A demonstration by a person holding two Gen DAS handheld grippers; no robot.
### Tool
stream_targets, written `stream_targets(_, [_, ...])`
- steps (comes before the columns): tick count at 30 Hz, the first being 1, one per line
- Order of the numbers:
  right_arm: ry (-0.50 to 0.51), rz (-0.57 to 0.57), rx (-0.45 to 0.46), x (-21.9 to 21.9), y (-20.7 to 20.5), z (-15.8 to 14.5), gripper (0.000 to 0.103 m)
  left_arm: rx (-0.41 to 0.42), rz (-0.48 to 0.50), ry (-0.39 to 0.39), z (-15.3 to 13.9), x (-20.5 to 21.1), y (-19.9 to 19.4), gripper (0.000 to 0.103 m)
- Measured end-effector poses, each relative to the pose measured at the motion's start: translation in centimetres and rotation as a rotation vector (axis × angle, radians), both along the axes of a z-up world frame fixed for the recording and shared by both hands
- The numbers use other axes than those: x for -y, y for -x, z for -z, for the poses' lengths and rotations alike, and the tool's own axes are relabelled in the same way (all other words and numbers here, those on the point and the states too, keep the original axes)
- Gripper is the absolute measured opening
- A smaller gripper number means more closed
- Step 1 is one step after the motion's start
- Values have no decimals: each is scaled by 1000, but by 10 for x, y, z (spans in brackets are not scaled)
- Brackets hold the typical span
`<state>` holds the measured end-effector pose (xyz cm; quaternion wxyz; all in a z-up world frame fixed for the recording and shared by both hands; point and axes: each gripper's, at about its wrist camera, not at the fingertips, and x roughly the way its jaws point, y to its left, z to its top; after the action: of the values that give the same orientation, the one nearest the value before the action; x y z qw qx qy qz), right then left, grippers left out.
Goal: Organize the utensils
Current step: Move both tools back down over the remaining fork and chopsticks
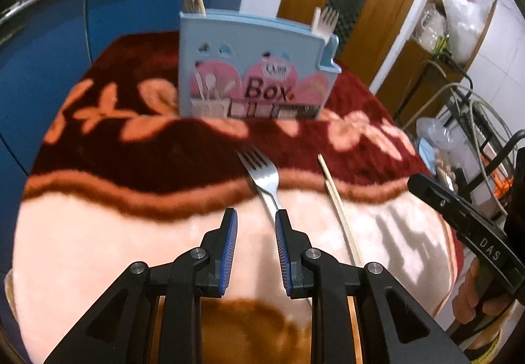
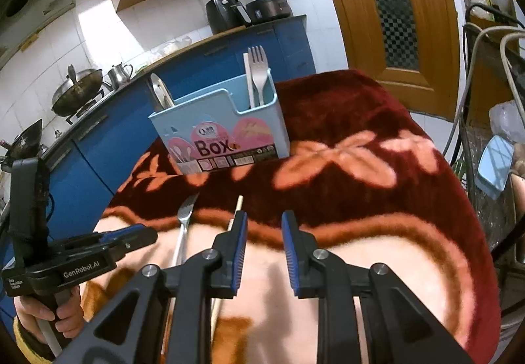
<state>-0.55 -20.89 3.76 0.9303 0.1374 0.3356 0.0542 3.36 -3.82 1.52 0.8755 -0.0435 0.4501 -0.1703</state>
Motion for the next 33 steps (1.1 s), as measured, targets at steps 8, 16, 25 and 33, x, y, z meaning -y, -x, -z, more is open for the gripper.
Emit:
stream_targets(8, [-23, 6, -15, 10, 0, 11, 25, -86, 17, 3, 18, 11, -12, 24])
stream_targets(16, [-39, 6, -18, 16, 1, 16, 25, -125, 28, 14, 20, 19, -27, 29])
stream_targets(25, [-42, 8, -22, 18, 3, 19, 25, -123, 48, 13, 21, 19, -29, 28])
stream_targets(33, [-40, 3, -26, 17, 4, 20, 25, -120, 89, 27, 18, 7, -11, 28])
